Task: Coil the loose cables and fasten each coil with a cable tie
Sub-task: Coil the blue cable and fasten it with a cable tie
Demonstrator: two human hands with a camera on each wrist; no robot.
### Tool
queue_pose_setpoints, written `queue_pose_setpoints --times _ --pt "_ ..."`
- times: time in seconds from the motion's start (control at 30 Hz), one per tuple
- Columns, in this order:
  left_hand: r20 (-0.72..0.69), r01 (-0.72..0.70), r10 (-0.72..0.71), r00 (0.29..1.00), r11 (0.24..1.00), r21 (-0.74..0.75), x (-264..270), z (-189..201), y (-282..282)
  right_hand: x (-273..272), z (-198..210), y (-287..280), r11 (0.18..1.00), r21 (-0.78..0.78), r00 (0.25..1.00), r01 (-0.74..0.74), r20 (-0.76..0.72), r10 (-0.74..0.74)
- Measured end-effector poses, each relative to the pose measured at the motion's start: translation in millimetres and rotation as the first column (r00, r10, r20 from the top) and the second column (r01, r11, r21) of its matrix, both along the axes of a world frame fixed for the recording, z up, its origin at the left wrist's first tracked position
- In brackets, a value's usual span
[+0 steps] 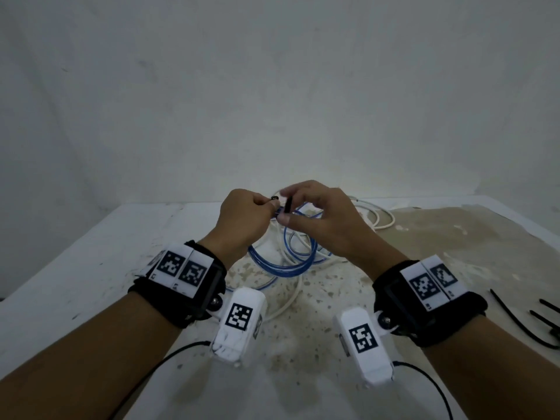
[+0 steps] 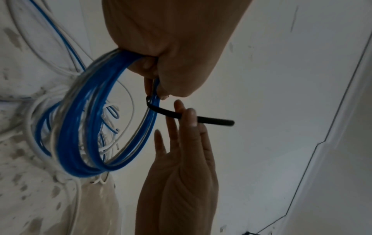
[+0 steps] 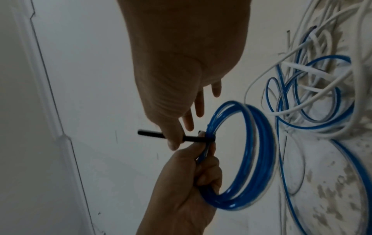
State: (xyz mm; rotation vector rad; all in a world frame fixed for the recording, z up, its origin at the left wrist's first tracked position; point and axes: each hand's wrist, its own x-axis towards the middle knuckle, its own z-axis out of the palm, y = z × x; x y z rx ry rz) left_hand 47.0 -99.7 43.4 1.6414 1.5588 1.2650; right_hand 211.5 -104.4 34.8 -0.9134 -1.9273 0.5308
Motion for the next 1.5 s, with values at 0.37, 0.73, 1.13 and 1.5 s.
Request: queue_pose_setpoints --times 0.37,0.73,1.13,1.5 --pt "-0.046 0.05 -0.048 0.998 0.998 0.029 5.3 -3.5 -5.9 -22.6 -8.9 12.7 0.942 0.086 0.945 0.324 0.027 -0.327" --pt "0.067 0.007 -0.001 0.998 0.995 -0.096 -3.8 -5.6 -1.3 -17.3 -7.4 -1.2 0.946 0.175 0.95 0.274 0.105 -0.294" --pt "-0.037 -0.001 -0.001 0.999 0.998 -0.068 -6.2 -7.5 -3.6 -22.5 -1.8 -4.7 0.932 0.158 0.927 0.325 0.142 -0.348" --pt "-0.125 -0.013 0.01 0.992 1.0 -0.023 -3.9 -7.3 -7.4 -27.8 1.0 -4.6 0.918 0.185 0.899 0.351 0.209 -0.386"
